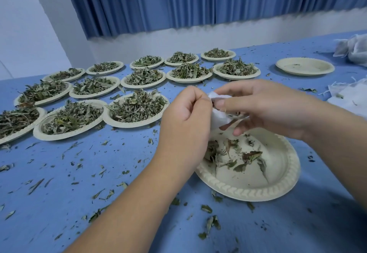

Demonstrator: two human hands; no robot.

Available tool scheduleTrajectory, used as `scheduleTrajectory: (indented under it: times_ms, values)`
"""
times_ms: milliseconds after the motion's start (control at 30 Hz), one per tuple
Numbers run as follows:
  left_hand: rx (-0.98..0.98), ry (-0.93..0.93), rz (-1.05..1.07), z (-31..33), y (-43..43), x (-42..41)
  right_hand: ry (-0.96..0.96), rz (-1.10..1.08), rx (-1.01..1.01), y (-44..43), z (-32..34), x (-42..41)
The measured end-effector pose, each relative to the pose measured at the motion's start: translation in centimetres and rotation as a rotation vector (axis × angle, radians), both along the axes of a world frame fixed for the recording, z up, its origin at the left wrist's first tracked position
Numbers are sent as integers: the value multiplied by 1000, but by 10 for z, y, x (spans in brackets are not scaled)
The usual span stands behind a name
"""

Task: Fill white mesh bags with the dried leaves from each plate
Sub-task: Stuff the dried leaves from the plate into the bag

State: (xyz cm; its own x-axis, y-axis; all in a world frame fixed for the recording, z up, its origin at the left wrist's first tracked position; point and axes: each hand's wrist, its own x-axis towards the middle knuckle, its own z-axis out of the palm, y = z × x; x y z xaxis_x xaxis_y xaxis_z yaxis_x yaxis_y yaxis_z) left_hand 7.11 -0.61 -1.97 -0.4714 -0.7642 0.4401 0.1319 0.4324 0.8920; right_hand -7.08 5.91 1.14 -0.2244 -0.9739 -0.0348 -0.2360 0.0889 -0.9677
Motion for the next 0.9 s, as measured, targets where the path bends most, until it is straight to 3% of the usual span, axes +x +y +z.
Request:
scheduleTrajectory:
  times_ms: [100,400,533,767,900]
  values:
    - [-23,-10,-16,0,2,0,43,9,19,1,3,1]
    - [-181,-111,-68,-1,8,2,497,-243,-16,-17,-1,14]
    - [-225,-145,-45,0,7,3,461,-252,-43,-14,-6,11]
    - [-281,-176,87,-2,0,5,222,-27,-82,18,6,-11]
    - [-275,-187,141,-2,-5,8,362,17,-41,30,11,-23]
